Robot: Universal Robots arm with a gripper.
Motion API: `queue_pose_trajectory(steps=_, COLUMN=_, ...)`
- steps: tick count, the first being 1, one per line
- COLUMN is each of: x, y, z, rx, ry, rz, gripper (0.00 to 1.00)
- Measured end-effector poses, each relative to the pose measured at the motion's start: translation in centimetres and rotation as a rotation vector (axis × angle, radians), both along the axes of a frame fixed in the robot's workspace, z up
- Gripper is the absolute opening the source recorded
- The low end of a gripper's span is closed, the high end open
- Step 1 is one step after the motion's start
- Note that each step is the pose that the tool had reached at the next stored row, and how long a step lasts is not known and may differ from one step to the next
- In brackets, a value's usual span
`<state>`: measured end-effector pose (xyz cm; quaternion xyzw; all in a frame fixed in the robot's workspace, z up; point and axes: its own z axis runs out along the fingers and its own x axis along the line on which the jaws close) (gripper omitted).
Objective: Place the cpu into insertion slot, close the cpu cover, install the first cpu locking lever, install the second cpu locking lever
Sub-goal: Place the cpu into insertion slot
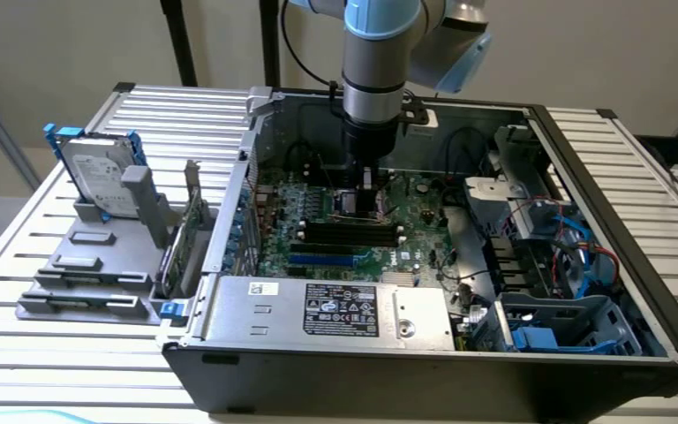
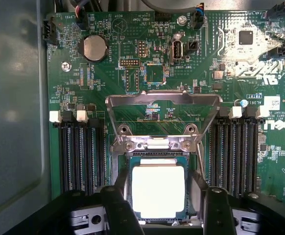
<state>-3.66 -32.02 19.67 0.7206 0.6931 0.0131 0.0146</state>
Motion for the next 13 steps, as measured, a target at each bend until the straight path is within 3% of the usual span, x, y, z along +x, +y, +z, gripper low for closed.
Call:
queue_pose_trajectory(steps=1, x=0.0, y=0.0, z=0.0, rx=0.0, ry=0.0, rz=0.0, gripper=0.56)
queue_pose_trajectory(steps=2, x=0.0, y=0.0, z=0.0, rx=-0.0001, ry=0.0001, rz=0.0, gripper=0.62)
queue_pose_trajectory(steps=6, x=0.0, y=0.0, z=0.22, rx=-0.0003, ry=0.0004, rz=0.0, gripper=0.62)
queue_pose_trajectory(steps=13, x=-0.3, y=-0.05, z=2.1, rx=0.0006, ry=0.0014, rz=0.0, gripper=0.6)
